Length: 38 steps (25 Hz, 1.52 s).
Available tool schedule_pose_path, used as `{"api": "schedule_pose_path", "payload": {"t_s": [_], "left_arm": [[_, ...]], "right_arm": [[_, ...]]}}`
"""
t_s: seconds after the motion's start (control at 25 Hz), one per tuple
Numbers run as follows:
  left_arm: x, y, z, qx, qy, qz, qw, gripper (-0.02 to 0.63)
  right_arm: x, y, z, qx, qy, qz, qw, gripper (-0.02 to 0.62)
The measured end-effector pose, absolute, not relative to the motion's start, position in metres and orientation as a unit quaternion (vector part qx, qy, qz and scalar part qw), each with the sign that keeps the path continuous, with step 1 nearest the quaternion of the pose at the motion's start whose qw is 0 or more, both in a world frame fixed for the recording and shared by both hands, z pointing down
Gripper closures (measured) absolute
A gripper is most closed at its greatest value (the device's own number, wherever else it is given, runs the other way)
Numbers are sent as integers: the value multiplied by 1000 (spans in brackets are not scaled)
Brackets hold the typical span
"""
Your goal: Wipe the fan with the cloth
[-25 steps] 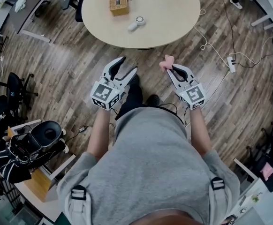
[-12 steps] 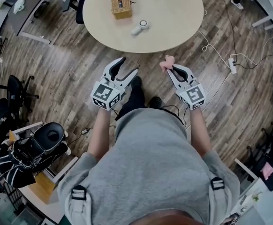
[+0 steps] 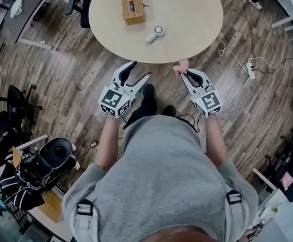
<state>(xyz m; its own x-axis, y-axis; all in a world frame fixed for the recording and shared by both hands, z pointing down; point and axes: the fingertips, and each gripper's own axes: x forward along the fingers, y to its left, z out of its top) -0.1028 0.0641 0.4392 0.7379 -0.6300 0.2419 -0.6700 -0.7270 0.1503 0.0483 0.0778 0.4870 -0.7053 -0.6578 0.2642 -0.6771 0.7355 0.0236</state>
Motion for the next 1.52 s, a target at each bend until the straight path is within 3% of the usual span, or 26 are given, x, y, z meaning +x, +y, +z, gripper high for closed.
{"api": "schedule_pose_path", "payload": {"t_s": [0.88,1.52], "left_arm": [[-128,-39,458,949,-276,90,121,336],[-119,-75,484,952,-251,115,134,337]], "right_arm": [[8,-6,493,424,-894,38,140,561],[19,-26,514,454,-878,62,139,561]]}}
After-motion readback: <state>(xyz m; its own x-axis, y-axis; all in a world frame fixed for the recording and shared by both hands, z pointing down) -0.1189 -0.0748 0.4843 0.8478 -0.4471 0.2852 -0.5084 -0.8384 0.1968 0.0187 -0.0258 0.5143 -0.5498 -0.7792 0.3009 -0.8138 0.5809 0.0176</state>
